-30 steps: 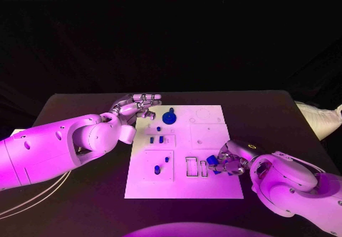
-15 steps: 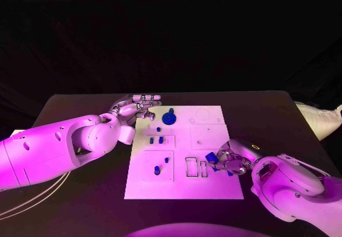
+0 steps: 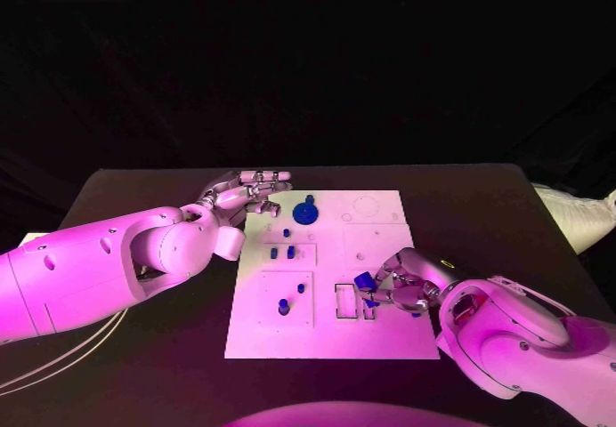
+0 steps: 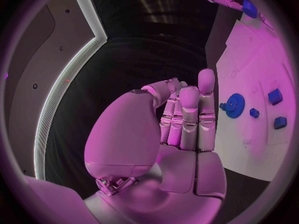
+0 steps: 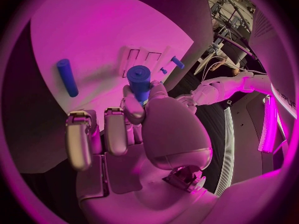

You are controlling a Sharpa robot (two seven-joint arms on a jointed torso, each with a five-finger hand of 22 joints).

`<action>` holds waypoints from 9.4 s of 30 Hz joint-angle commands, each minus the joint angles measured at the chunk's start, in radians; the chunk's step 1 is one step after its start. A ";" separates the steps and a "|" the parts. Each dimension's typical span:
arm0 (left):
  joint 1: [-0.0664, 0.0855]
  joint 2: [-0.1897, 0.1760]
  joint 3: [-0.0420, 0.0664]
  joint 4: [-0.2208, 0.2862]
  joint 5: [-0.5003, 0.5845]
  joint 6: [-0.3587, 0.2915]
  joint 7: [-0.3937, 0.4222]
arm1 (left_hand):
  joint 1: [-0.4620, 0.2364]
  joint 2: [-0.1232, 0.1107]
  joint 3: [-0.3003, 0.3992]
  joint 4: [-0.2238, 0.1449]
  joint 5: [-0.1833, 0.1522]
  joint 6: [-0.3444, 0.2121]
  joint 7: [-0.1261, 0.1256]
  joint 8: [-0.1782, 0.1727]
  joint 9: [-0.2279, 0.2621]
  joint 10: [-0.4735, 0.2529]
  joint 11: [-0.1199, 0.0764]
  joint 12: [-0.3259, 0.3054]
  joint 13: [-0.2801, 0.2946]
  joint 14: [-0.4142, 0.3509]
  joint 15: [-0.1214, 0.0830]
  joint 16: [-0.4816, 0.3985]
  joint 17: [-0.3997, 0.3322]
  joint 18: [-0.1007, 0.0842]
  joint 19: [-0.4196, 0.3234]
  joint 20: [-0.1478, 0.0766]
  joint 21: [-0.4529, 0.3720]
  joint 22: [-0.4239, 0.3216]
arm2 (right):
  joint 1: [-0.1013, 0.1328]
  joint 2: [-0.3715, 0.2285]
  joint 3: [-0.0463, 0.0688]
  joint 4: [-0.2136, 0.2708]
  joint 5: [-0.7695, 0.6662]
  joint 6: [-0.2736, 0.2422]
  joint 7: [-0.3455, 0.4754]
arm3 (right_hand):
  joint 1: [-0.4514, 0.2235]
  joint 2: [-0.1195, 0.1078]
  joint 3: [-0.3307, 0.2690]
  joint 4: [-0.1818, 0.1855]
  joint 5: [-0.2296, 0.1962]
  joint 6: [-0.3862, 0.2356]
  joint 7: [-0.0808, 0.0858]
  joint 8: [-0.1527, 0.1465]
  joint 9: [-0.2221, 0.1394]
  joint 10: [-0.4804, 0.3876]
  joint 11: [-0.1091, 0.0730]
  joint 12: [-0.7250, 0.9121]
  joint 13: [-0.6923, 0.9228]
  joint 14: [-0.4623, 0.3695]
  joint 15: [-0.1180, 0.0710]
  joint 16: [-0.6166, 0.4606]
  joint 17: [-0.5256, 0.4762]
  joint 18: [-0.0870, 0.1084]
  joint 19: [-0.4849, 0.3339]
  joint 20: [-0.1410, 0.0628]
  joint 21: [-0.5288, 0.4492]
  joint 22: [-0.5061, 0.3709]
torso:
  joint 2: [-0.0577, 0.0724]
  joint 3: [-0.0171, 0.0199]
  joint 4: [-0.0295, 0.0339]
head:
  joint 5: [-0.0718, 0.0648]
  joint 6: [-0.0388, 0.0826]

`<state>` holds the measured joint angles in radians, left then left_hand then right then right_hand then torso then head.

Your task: Assemble the parts on the task board

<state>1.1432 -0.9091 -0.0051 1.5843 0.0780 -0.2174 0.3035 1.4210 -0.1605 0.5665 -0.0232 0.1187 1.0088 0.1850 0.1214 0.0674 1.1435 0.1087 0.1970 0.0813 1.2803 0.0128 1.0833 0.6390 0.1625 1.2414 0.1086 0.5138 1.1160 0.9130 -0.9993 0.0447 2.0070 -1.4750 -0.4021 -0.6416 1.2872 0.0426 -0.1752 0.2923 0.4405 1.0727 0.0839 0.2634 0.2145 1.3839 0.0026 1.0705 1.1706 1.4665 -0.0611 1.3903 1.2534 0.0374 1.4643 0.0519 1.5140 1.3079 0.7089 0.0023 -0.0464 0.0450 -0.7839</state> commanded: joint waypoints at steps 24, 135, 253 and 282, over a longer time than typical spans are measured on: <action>0.000 0.003 0.000 0.001 0.003 0.024 0.003 | -0.004 0.012 -0.001 -0.007 0.005 0.003 0.002 0.006 0.001 -0.005 -0.002 0.005 0.002 -0.010 0.001 -0.005 -0.002 0.019 -0.010 0.001 -0.006 -0.002 | -0.007 0.057 -0.003 -0.030 0.004 0.082 -0.022 | -0.230 -0.057 -0.097 0.002 -0.383 -0.019 -0.004 0.008 0.078 -0.030 0.000 -0.124 -0.051 0.046 -0.003 -0.013 -0.024 -0.009 0.032 -0.004 -0.010 0.165 | 0.000 0.0008 -0.0013 | 0.004 -0.005; -0.003 -0.004 -0.003 -0.003 0.003 0.036 -0.004 | -0.006 0.013 -0.005 -0.011 0.005 0.003 0.002 0.007 0.001 -0.008 -0.002 0.011 0.002 -0.012 0.001 -0.005 -0.006 0.019 -0.013 0.001 -0.008 -0.002 | -0.032 -0.055 -0.015 -0.055 -0.252 0.244 -0.077 | 0.255 0.002 0.151 -0.166 -0.160 0.021 -0.004 -0.074 0.055 -0.011 -0.006 -0.124 0.013 0.054 -0.007 0.020 0.047 -0.018 0.054 -0.008 0.009 0.198 | -0.005 0.0000 -0.0068 | -0.030 -0.013; -0.005 -0.001 -0.004 -0.007 0.003 0.051 -0.014 | -0.009 0.014 -0.007 -0.015 0.005 0.001 0.003 0.008 0.000 -0.012 -0.002 0.016 0.001 -0.015 0.001 -0.007 -0.012 0.019 -0.014 0.001 -0.009 -0.002 | -0.022 0.021 -0.005 -0.076 0.001 0.118 -0.023 | 0.021 -0.012 0.052 -0.107 -0.299 0.092 -0.034 -0.052 0.132 0.061 -0.027 -0.053 0.101 0.065 -0.025 0.045 0.108 -0.024 0.073 -0.024 0.024 0.222 | -0.003 -0.0012 -0.0035 | -0.029 -0.016; -0.048 0.083 -0.005 -0.160 0.052 -0.019 0.093 | -0.079 0.023 -0.173 0.062 0.005 -0.019 -0.004 0.005 -0.001 -0.049 0.033 -0.035 -0.019 -0.362 0.106 -0.683 -0.427 0.007 -0.407 0.113 -0.446 -0.357 | 0.139 0.135 0.000 -0.505 1.197 0.095 0.940 | 0.252 0.050 0.019 -0.152 -0.320 -0.136 0.101 -0.200 -0.005 -0.331 0.133 -1.009 -0.802 -0.411 0.163 -1.172 -0.951 0.145 -0.559 0.149 -1.077 -0.756 | -0.096 -0.0190 -0.0166 | -0.051 0.122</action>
<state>1.0969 -0.8351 -0.0109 1.4374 0.1039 -0.2092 0.3296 1.3392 -0.1421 0.4015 0.0389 0.1187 0.9929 0.1837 0.1304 0.0674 1.0951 0.1364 0.1689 0.0634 0.9271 0.1146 0.4264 0.2252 0.1625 0.8486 0.2147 0.0858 0.7768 1.0497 -0.8777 0.0445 1.5303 -0.5177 -0.3578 0.1206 1.5308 0.0933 -0.1556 0.1440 0.1232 0.9424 0.1868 0.0652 0.2136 1.0546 0.1328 0.0684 0.3867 1.0585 0.0967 0.2357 0.3167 0.1699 0.9035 0.1953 0.4504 0.5635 0.6293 -0.0159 -0.0578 -0.0055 -0.6796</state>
